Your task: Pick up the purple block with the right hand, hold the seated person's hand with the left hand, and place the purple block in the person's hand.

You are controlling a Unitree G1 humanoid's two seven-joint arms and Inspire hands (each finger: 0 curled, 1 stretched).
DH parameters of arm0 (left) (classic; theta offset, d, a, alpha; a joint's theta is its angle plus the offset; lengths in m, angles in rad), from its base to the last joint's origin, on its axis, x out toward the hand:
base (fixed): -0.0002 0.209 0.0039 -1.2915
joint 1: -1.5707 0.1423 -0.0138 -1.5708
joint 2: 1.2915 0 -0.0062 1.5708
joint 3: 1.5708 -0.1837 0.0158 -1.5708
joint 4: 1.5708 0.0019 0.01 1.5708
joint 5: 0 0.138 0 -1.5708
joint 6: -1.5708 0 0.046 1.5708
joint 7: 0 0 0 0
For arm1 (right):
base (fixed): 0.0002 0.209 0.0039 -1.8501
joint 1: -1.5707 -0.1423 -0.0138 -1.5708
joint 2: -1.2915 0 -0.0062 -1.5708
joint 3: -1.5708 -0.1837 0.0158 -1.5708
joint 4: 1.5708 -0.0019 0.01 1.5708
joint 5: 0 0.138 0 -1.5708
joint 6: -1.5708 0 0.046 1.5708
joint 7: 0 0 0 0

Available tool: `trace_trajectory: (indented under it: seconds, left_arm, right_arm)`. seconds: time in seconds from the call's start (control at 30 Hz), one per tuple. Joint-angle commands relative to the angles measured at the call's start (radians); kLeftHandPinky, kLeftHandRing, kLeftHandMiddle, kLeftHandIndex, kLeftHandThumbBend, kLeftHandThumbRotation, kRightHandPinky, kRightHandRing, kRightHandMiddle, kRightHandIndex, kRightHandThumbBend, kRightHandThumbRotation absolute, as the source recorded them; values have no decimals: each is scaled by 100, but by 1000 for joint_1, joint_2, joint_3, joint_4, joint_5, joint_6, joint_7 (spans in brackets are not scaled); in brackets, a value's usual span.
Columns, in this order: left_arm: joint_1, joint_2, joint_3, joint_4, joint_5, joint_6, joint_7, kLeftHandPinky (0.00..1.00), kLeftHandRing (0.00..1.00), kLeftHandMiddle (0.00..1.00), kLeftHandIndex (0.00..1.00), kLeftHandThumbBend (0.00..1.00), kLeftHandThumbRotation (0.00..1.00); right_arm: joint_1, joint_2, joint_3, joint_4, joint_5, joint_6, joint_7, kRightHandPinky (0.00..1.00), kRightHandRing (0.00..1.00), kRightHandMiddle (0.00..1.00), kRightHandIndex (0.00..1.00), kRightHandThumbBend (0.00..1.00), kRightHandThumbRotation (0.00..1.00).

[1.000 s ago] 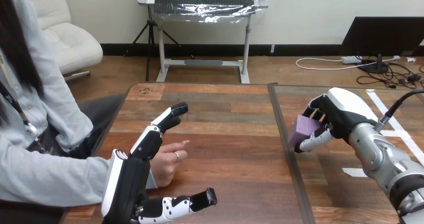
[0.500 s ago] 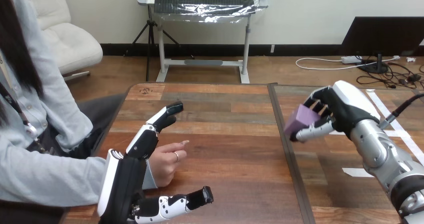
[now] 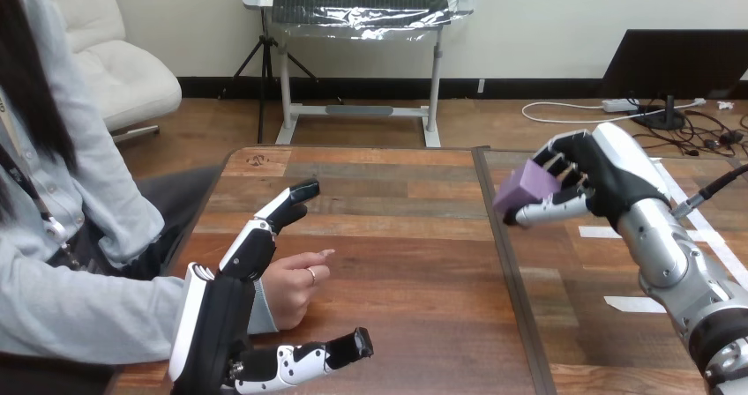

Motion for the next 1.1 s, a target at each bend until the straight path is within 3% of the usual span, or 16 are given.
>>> trace_trajectory:
  seconds: [0.0, 0.37, 0.57, 0.77, 1.07]
  left_arm:
    - [-37, 16, 5, -37, -4, 22, 0, 88, 89, 87, 83, 100, 40]
    - [-34, 36, 14, -60, 4, 55, 2, 92, 92, 90, 86, 100, 40]
    - [-37, 43, 48, -67, 51, 69, 27, 91, 92, 91, 87, 100, 41]
    - [-35, 43, 95, -92, 135, 109, 81, 90, 92, 91, 88, 100, 44]
    - [-37, 72, 157, -142, 320, 185, 213, 91, 93, 92, 89, 100, 47]
  right_arm:
    - [-18, -21, -45, -74, 40, -34, -8, 34, 39, 46, 51, 78, 0]
    - [8, -10, -80, -116, 86, -46, 9, 31, 37, 45, 50, 77, 0]
    - [19, -2, -94, -123, 102, -53, 10, 32, 38, 46, 51, 76, 0]
    - [30, 9, -112, -126, 132, -64, 24, 33, 39, 48, 52, 75, 0]
    - [49, 19, -109, -142, 136, -86, 10, 33, 39, 47, 52, 73, 0]
